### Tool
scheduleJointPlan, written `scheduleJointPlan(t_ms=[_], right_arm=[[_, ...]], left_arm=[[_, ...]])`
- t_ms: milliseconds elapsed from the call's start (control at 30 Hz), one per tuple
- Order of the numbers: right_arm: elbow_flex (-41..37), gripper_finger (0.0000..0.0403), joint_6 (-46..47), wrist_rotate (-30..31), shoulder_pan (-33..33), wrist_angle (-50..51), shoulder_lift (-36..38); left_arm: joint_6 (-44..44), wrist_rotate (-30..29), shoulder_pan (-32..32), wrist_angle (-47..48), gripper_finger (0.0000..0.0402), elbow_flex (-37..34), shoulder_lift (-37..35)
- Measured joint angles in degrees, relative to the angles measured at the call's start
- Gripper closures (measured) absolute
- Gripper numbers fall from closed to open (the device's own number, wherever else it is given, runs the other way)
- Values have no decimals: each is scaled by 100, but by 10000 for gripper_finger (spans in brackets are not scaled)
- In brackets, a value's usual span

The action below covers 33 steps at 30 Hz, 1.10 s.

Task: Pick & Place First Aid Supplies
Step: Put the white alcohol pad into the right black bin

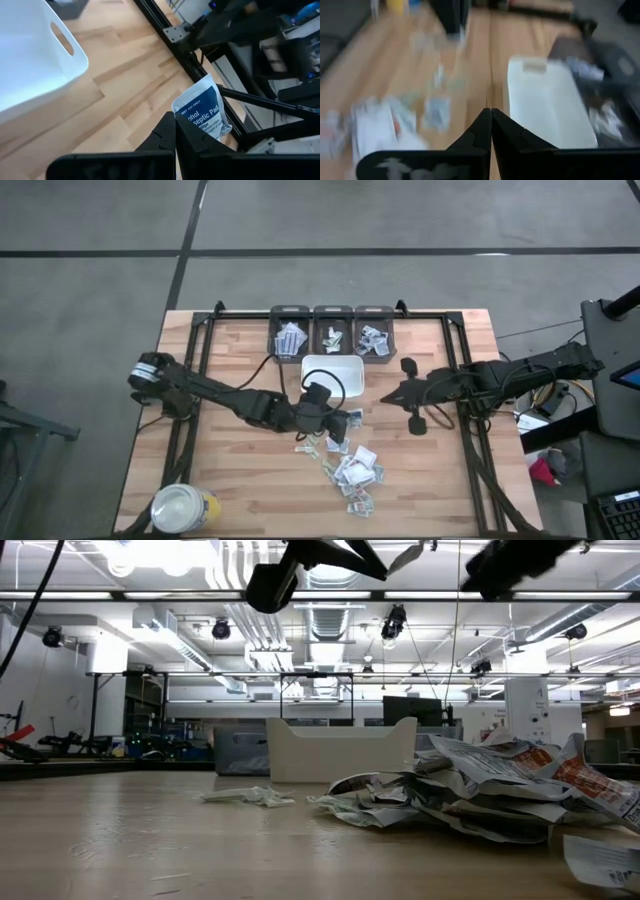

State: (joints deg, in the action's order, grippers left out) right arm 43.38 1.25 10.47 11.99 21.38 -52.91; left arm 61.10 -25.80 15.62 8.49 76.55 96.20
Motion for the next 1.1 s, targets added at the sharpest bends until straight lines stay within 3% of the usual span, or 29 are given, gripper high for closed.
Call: scheduleJointPlan(t_ms=[167,633,867,1100], right_arm=[[7,394,983,-1,-2,-1431,-261],[26,389,2216,-294,-4,-1290,-482],[26,326,2788,-409,-60,-1338,-549],[31,253,3244,-429,-283,-2009,-926]], left_arm=[[-170,-268,0,15,402,2,0],[-885,-948,2,195,401,2,2],[-1279,-1237,11,177,401,2,2],[-1342,-1412,20,180,401,3,2]])
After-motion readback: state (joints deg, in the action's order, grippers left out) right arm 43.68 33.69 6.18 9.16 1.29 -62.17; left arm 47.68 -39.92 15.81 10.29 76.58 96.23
